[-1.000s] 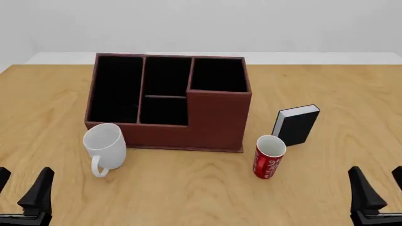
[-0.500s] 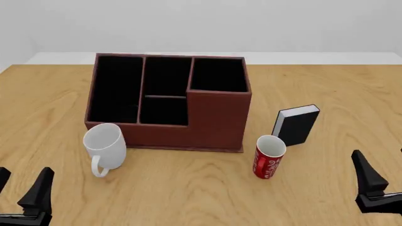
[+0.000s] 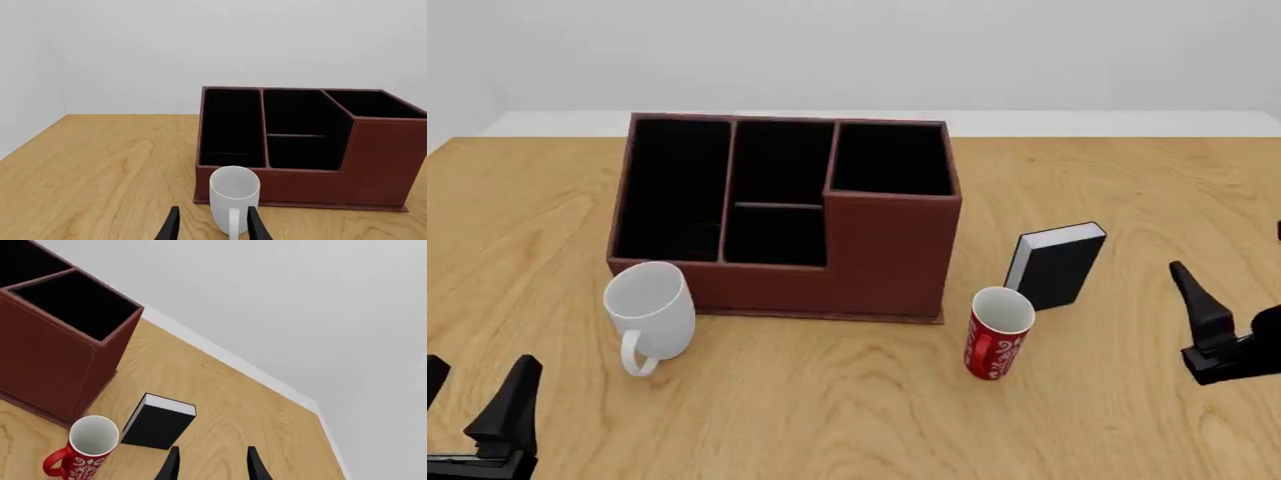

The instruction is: Pick up the book and place it in the right compartment of the caddy.

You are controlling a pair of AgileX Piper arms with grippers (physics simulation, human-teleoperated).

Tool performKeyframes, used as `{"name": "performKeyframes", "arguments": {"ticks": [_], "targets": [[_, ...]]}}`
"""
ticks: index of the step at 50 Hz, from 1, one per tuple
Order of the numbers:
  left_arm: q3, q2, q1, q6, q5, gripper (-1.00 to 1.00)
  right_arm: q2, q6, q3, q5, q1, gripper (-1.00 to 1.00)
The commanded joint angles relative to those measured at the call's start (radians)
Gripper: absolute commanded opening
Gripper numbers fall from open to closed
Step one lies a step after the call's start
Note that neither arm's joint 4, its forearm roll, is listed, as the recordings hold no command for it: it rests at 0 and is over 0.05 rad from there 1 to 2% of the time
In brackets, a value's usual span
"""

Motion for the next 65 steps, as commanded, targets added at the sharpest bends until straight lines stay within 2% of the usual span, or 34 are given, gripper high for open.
{"name": "performKeyframes", "arguments": {"ticks": [1,2,3,10,11,12,13,15,16,18,21,27,36,48,52,54,58,60,62,65], "targets": [[0.000,0.000,0.000,0.000,0.000,1.00,0.092,-0.185,-0.124,0.044,0.047,1.00],[0.000,0.000,0.000,0.000,0.000,1.00,0.094,-0.190,-0.133,0.050,0.054,1.00],[0.000,0.000,0.000,0.000,0.000,1.00,0.119,-0.289,-0.147,0.070,0.095,1.00],[0.000,0.000,0.000,0.000,0.000,1.00,0.172,-0.384,-0.201,0.100,0.126,1.00],[0.000,0.000,0.000,0.000,0.000,1.00,0.185,-0.411,-0.206,0.101,0.128,1.00],[0.000,0.000,0.000,0.000,0.000,1.00,0.191,-0.408,-0.221,0.109,0.131,1.00],[0.000,0.000,0.000,0.000,0.000,1.00,0.309,-0.567,-0.346,0.174,0.137,1.00],[0.000,0.000,0.000,0.000,0.000,1.00,0.330,-0.568,-0.382,0.196,0.141,1.00],[0.000,0.000,0.000,0.000,0.000,1.00,0.343,-0.597,-0.390,0.201,0.139,1.00],[0.000,0.000,0.000,0.000,0.000,1.00,0.363,-0.588,-0.436,0.227,0.142,1.00],[0.000,0.000,0.000,0.000,0.000,1.00,0.401,-0.612,-0.492,0.259,0.145,1.00],[0.000,0.000,0.000,0.000,0.000,1.00,0.455,-0.649,-0.552,0.289,0.145,1.00],[0.000,0.000,0.000,0.000,0.000,1.00,0.518,-0.666,-0.609,0.337,0.155,1.00],[0.000,0.000,0.000,0.000,0.000,1.00,0.639,-0.676,-0.805,0.539,0.131,1.00],[0.000,0.000,0.000,0.000,0.000,1.00,0.670,-0.700,-0.846,0.588,0.126,1.00],[0.000,0.000,0.000,0.000,0.000,1.00,0.676,-0.731,-0.843,0.616,0.127,1.00],[0.000,0.000,0.000,0.000,0.000,1.00,0.693,-0.737,-0.878,0.665,0.128,1.00],[0.000,0.000,0.000,0.000,0.000,1.00,0.694,-0.769,-0.875,0.700,0.121,1.00],[0.000,0.000,0.000,0.000,0.000,1.00,0.705,-0.759,-0.917,0.738,0.128,1.00],[0.000,0.000,0.000,0.000,0.000,1.00,0.717,-0.802,-0.930,0.771,0.113,1.00]]}}
